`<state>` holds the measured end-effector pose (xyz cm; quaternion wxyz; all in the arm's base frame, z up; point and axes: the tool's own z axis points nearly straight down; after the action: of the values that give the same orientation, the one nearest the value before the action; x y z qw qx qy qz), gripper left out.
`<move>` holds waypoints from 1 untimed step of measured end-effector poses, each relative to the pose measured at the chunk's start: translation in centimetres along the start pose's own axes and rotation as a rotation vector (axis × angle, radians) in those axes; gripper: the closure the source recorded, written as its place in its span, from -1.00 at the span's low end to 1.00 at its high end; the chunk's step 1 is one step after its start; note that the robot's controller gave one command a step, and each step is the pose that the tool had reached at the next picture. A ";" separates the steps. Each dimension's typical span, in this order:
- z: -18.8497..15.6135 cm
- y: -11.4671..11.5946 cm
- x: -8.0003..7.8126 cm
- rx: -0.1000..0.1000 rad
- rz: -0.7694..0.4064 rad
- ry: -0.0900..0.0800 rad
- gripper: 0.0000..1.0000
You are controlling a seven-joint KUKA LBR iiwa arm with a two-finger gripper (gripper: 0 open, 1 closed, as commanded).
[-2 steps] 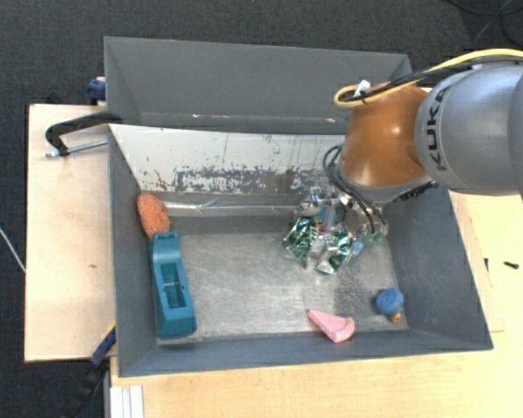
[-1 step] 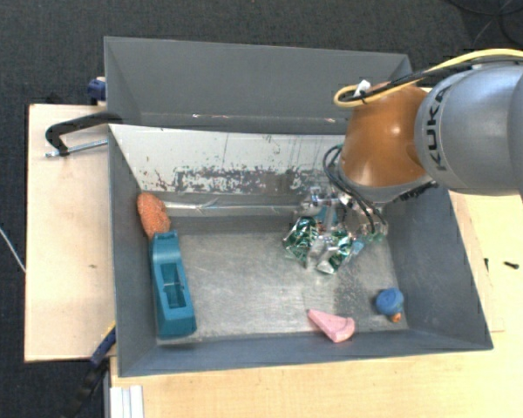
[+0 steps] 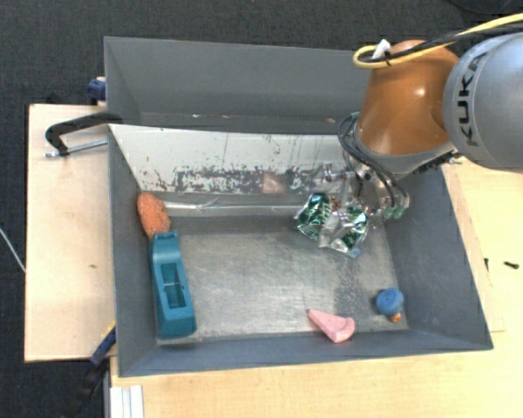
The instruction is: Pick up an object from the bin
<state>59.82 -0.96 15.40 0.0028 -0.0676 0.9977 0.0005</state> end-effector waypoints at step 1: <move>0.0 0.0 0.0 0.000 0.000 0.000 1.00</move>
Offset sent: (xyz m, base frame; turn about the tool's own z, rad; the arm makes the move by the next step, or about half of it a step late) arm 0.0011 0.0005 0.0644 0.0123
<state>59.82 -0.96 15.40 0.0028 -0.0675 0.9977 0.0005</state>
